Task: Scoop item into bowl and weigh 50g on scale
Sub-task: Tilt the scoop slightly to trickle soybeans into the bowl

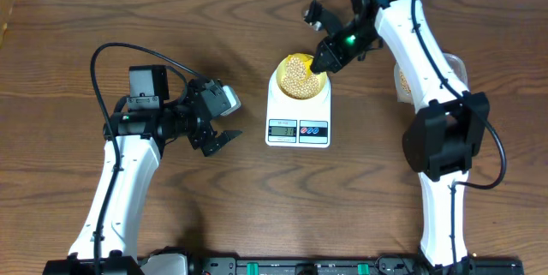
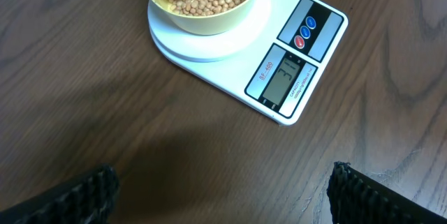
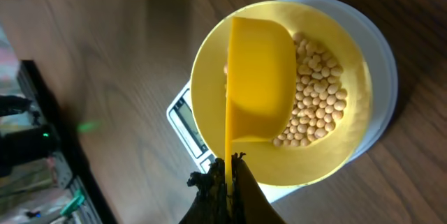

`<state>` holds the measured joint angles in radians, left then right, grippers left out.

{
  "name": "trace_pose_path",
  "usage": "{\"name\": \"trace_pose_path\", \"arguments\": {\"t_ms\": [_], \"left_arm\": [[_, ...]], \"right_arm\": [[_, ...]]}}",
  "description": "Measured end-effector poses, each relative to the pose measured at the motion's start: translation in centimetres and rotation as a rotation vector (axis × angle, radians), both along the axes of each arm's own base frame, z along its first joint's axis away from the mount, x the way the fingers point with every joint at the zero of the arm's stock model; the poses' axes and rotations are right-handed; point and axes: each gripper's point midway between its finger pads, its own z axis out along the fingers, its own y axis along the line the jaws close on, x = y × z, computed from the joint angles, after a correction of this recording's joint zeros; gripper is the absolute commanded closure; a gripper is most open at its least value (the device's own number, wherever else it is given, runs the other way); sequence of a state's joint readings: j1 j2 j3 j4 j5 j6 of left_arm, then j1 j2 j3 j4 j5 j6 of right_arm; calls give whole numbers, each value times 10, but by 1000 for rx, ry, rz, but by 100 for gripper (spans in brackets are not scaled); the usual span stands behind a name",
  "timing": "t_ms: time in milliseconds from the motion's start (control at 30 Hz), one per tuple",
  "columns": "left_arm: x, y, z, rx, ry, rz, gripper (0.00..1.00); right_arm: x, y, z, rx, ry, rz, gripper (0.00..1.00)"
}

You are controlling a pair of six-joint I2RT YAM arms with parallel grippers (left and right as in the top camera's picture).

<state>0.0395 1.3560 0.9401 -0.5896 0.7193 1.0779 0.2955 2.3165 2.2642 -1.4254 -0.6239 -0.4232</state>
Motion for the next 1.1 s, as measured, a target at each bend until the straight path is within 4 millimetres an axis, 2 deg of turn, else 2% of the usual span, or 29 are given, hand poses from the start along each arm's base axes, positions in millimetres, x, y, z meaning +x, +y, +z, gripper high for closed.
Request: {"name": "trace_pose_path", "arguments": {"t_ms": [533,1100], "left_arm": [[0,0,0,0,0,0,2],[0,0,0,0,0,0,3]], "right_arm": [[0,-8,-3,-53,-5,-5,99],[8,-20,13,93,45,-67,99]]}}
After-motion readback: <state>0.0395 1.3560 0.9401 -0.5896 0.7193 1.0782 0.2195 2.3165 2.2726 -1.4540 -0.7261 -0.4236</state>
